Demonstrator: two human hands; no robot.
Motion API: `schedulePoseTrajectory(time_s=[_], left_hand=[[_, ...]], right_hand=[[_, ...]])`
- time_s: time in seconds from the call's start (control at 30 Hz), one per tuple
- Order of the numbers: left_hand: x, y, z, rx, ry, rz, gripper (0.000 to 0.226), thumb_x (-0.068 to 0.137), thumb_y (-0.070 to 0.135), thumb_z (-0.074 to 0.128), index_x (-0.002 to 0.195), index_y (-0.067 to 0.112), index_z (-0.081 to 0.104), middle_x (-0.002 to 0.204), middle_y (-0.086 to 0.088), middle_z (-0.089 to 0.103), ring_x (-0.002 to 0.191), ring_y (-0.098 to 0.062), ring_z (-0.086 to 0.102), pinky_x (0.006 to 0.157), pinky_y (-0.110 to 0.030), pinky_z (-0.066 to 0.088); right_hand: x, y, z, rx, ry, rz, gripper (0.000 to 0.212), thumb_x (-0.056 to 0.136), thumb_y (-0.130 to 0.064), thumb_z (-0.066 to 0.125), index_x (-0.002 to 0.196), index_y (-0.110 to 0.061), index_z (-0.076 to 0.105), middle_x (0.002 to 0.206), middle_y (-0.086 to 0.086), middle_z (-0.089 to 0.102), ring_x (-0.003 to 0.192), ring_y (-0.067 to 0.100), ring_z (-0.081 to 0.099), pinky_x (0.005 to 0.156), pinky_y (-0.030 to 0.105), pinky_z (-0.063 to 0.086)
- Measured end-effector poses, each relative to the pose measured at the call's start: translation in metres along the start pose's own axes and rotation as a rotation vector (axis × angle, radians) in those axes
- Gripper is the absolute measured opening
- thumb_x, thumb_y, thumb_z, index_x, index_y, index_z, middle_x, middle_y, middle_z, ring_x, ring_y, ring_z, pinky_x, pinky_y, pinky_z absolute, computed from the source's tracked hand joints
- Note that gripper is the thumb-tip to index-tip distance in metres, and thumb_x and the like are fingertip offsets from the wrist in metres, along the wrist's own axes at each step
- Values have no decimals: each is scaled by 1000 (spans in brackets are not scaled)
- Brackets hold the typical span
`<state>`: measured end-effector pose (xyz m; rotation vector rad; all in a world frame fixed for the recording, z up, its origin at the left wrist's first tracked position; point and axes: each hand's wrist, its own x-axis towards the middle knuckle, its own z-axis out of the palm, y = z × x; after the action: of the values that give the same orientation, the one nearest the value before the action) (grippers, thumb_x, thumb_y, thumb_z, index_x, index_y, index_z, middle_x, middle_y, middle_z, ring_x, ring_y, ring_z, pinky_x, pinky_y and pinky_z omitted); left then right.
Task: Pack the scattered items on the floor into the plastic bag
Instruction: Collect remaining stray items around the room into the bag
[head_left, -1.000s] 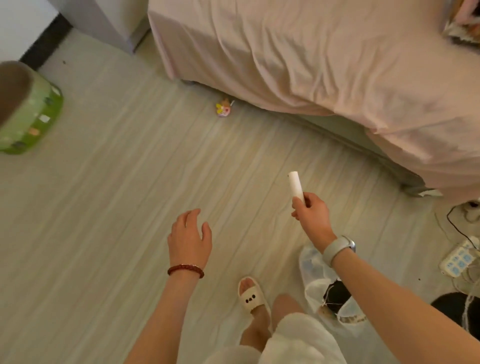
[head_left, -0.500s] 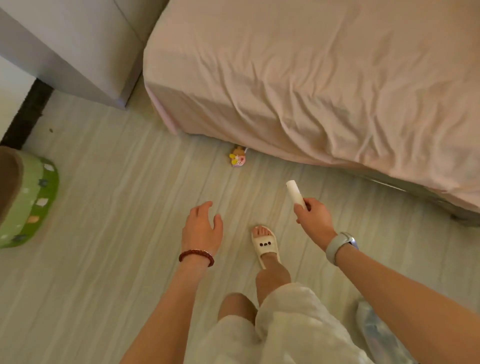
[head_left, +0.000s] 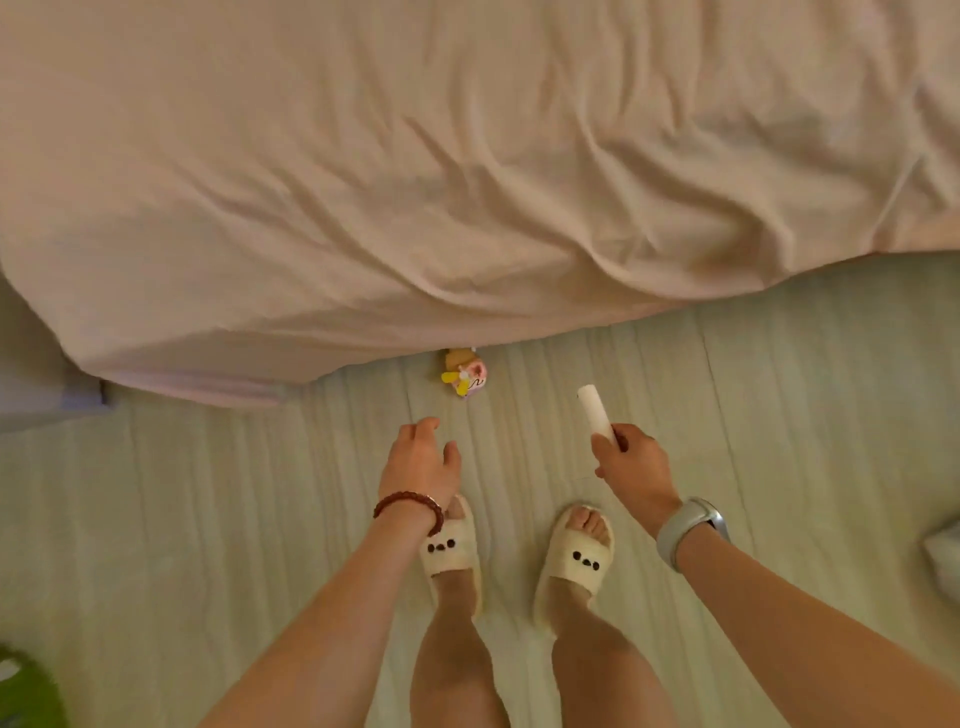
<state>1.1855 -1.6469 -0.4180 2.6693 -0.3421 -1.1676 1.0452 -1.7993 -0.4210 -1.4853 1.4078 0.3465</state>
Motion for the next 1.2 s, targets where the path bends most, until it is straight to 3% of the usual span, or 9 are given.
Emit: schedulePoseTrajectory(time_s=[0.17, 0.33, 0.4, 0.5, 0.6, 0.67, 0.77, 1.07, 1.2], left_hand=[[164, -20, 112, -148, -68, -178, 70, 85, 36, 55, 139, 6, 22, 141, -16, 27, 126, -34, 39, 102, -40, 37], [277, -15, 193, -203, 170, -374, 104, 72, 56, 63, 142, 0, 9, 149, -15, 17, 132, -32, 26, 104, -40, 30], [302, -10, 203, -155, 264, -390, 101, 73, 54, 63, 140, -2, 12, 146, -17, 22, 131, -31, 27, 102, -38, 30], [310, -18, 203, 27, 279, -328, 74, 75, 38, 61, 130, -1, 28, 133, -17, 37, 123, -32, 35, 98, -38, 34], [265, -25, 203, 171, 10, -171, 57, 76, 35, 57, 120, 5, 39, 123, -14, 44, 115, -32, 40, 89, -34, 37], [212, -18, 196, 181, -135, -121, 62, 73, 39, 60, 121, 5, 41, 125, -14, 44, 113, -29, 40, 84, -30, 37], [123, 17, 172, 215, -227, 47, 79, 72, 39, 64, 135, 7, 31, 139, -13, 33, 123, -30, 34, 97, -34, 35], [-96, 186, 36, 486, -211, 690, 79, 66, 43, 68, 132, 18, 30, 135, -7, 30, 121, -29, 35, 100, -39, 37], [-188, 247, -7, 540, -231, 928, 83, 67, 43, 67, 135, 17, 27, 135, -8, 32, 122, -29, 37, 99, -39, 37]], right_hand=[[119, 82, 104, 134, 97, 89, 17, 88, -16, 48, 95, -3, 58, 77, 10, 60, 82, 35, 64, 69, 39, 48], [199, 151, 160, 150, 139, 119, 18, 89, -17, 48, 99, -5, 58, 72, 6, 57, 63, 23, 54, 57, 30, 40], [214, 168, 164, 109, 161, 84, 19, 89, -19, 49, 103, -8, 57, 75, 5, 57, 61, 18, 50, 55, 28, 36], [217, 180, 158, 95, 183, 96, 21, 89, -19, 49, 105, -7, 57, 79, 6, 57, 69, 23, 51, 63, 27, 35], [193, 174, 138, 146, 193, 155, 22, 89, -19, 49, 103, -5, 58, 78, 8, 58, 67, 24, 51, 60, 28, 36], [164, 164, 118, 194, 197, 196, 22, 90, -19, 49, 103, -5, 57, 76, 7, 57, 61, 19, 49, 52, 27, 34], [109, 149, 79, 316, 258, 267, 21, 90, -20, 49, 104, -6, 57, 76, 7, 58, 59, 16, 49, 50, 22, 33], [-116, 90, -87, 666, 563, 360, 16, 88, -15, 50, 96, -5, 58, 76, 9, 59, 78, 35, 62, 67, 39, 47], [-217, 83, -142, 813, 710, 421, 17, 87, -17, 49, 94, -4, 58, 78, 11, 59, 78, 34, 62, 64, 37, 46]])
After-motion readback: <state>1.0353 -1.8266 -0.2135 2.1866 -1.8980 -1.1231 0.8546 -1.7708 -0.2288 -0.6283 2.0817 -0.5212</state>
